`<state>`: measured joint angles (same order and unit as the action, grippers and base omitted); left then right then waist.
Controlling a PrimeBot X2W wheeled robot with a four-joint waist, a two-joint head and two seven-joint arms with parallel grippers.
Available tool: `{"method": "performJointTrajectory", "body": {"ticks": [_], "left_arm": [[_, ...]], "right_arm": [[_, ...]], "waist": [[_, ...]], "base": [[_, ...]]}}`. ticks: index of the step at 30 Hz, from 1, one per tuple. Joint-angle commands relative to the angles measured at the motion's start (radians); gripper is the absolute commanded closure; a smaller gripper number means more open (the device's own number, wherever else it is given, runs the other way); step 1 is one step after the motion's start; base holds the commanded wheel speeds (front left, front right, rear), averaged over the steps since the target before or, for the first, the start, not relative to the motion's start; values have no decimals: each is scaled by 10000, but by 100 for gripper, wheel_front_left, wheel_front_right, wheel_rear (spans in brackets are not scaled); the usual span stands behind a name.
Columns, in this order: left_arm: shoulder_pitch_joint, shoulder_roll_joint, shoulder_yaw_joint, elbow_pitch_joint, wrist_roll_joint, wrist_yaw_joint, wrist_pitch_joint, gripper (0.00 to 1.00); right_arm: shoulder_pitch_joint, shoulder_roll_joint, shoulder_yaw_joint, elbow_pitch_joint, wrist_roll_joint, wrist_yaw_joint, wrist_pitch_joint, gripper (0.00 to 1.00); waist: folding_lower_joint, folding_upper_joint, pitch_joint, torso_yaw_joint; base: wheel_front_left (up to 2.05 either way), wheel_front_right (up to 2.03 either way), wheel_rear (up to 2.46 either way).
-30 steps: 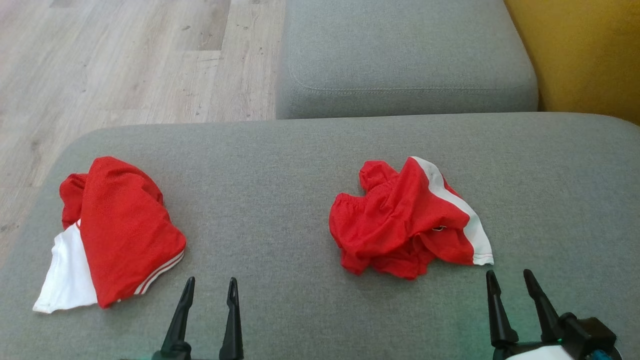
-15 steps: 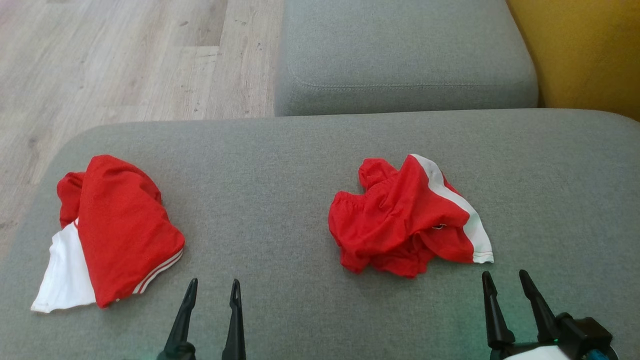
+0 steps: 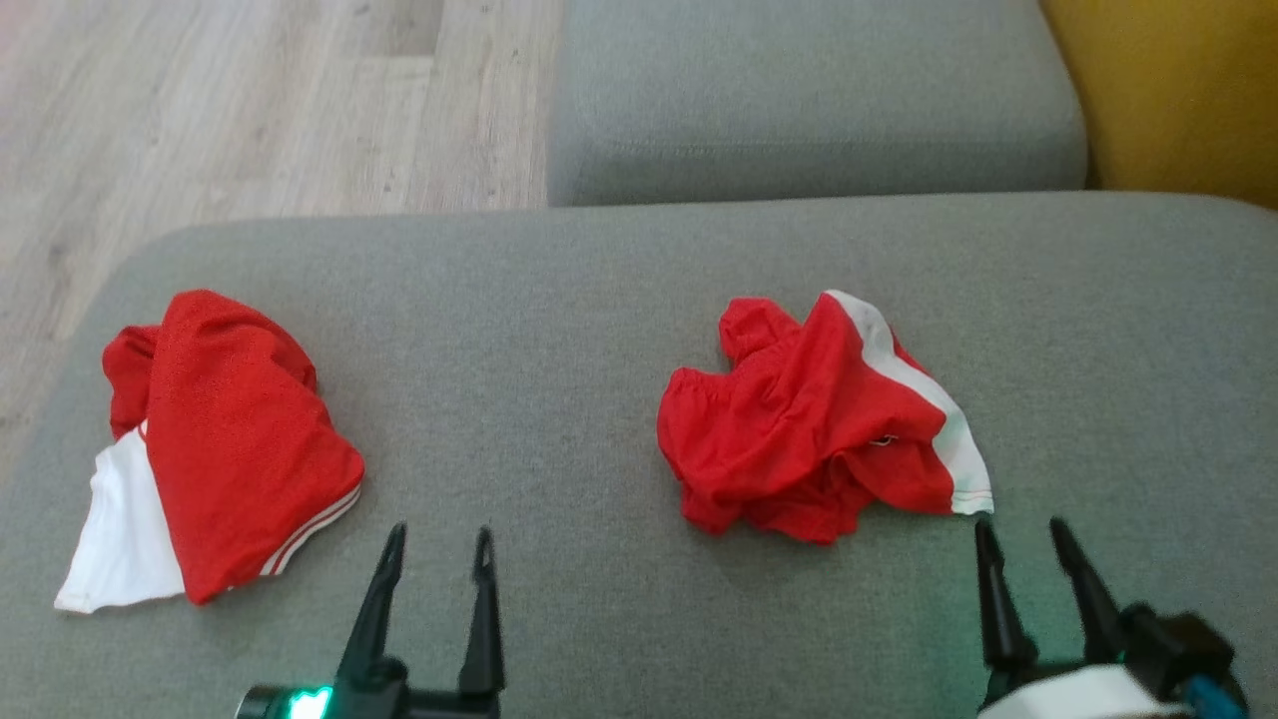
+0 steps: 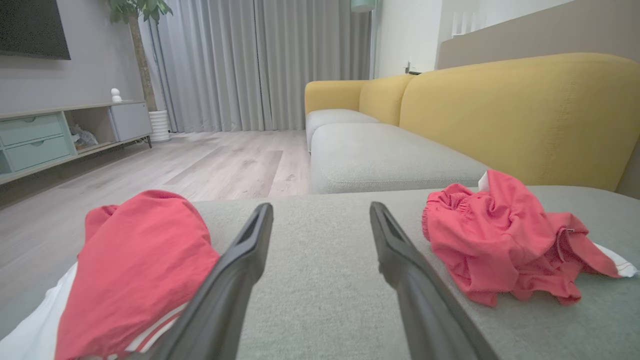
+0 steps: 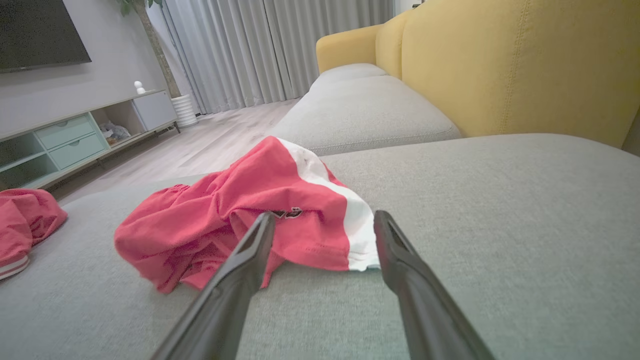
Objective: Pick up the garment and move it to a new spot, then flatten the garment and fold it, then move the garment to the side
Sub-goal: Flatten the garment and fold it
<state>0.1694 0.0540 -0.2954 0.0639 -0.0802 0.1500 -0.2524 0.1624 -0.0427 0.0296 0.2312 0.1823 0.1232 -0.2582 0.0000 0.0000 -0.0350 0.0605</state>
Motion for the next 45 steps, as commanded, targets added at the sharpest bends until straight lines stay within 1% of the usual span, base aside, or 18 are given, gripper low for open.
{"method": "performJointTrajectory", "body": {"ticks": [1, 6, 11, 12, 15, 18, 19, 20, 21, 24, 26, 28, 31, 34, 36, 41, 43, 45], "left_arm": [[-641, -37, 123, -410, 146, 75, -93, 0], [-1146, -37, -310, -770, 273, 240, -93, 0], [-1833, -37, -820, -945, 370, 268, -93, 0], [-1833, -37, -820, -945, 370, 268, -93, 0], [-2177, -37, -1087, -1025, 290, 353, -93, 0], [-2451, -37, -1286, -1039, 211, 446, -93, 0], [-2529, -37, -1341, -1031, 195, 468, -93, 0], [-2591, -37, -1380, -1013, 187, 480, -93, 0], [-2632, -37, -1396, -989, 180, 489, -93, 0], [-2675, -37, -1384, -931, 152, 510, -93, 0], [-2710, -37, -1426, -878, 178, 437, -93, 0], [-2763, -37, -1431, -883, 185, 405, -93, 0], [-2822, -37, -1448, -937, 148, 398, -93, 0], [-2747, -37, -1483, -932, 149, 375, -93, 0], [-2680, -37, -1472, -902, 170, 368, -93, 0], [-2532, -38, -1345, -929, 249, 332, -93, 0], [-2489, -38, -1268, -957, 258, 322, -93, 0], [-2430, -38, -1185, -994, 203, 328, -93, 0]], "right_arm": [[-767, -76, 80, -225, -129, 75, -36, 0], [-1651, -76, -454, 384, -403, 75, -36, 0], [-2829, -76, -988, 1750, -524, 75, -36, 0], [-2829, -76, -988, 1750, -524, 75, -36, 0], [-3380, -76, -1135, 2831, -391, 75, -36, 0], [-3847, -76, -926, 4080, -169, 75, -36, 0], [-3973, -76, -777, 4544, -19, 75, -36, 13], [-4092, -76, -645, 5012, 173, 75, -36, 82], [-4202, -76, -610, 5440, 324, 75, -36, 100], [-4435, -110, -1016, 5678, -235, 75, -36, 100], [-4470, -215, -1652, 4987, -1085, 75, -36, 100], [-4522, -281, -2355, 3811, -2132, 75, -36, 100], [-4805, -303, -2660, 1747, -3585, 75, -36, 100], [-5294, -430, -1858, 49, -4317, 75, -36, 100], [-5695, -626, -902, -756, -4422, 75, -36, 100], [-6775, -988, 1497, -2331, -4049, 75, -36, 100], [-7141, -1047, 2114, -2972, -3818, 75, -36, 100], [-7250, -1109, 2427, -3360, -3696, 75, -36, 100]], "waist": [[0, 0, 217, 50], [0, 0, 959, 143], [0, 0, 1804, 280], [0, 0, 1804, 280], [0, 0, 2192, 403], [0, 0, 2480, 501], [0, 0, 2546, 536], [0, 0, 2578, 566], [0, 0, 2584, 587], [0, 0, 2545, 624], [0, 0, 2490, 666], [0, 0, 2415, 694], [0, 0, 2234, 760], [0, 0, 1929, 839], [0, 0, 1728, 891], [0, 0, 1387, 899], [0, 0, 1341, 850], [0, 0, 1322, 764]], "base": [[0, 0, 0], [0, 0, 0], [0, 0, 0], [0, 0, 0], [0, 0, 0], [0, 0, 0], [0, 0, 0], [0, 0, 0], [0, 0, 0], [0, 0, 0], [0, 0, 0], [0, 0, 0], [0, 0, 0], [0, 0, 0], [0, 0, 0], [0, 0, 0], [0, 0, 0], [0, 0, 0]]}}
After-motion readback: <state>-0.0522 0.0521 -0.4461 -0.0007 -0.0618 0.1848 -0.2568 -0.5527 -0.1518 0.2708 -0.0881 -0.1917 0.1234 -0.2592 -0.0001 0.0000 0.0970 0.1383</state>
